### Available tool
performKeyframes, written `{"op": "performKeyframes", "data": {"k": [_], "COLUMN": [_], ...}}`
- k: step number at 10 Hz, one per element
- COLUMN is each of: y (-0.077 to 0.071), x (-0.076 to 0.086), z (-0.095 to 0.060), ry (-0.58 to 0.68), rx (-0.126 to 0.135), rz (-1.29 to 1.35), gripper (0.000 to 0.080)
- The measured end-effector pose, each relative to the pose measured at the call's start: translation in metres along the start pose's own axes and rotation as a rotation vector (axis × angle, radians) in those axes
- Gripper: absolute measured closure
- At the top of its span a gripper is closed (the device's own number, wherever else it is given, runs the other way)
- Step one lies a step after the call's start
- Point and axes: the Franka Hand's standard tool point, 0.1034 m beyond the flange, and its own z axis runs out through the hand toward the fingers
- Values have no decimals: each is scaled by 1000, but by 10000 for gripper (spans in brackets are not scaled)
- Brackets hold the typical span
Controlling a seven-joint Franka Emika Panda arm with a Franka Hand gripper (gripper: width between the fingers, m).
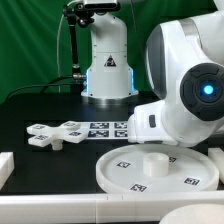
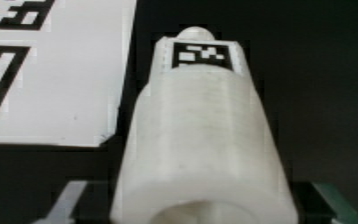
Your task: Assemble round table
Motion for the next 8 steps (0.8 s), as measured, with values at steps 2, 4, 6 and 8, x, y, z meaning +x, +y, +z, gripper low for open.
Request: {"op": "performKeyframes", "data": {"k": [2, 4, 6, 8], "y": [1, 0, -5, -5], "x": [-6, -20, -29, -26], "z": [-8, -36, -68, -68], "ry": [-4, 17, 75, 93], "rx": [5, 7, 2, 2], "rz": [-30, -86, -167, -167], "gripper": [392, 392, 390, 390]}}
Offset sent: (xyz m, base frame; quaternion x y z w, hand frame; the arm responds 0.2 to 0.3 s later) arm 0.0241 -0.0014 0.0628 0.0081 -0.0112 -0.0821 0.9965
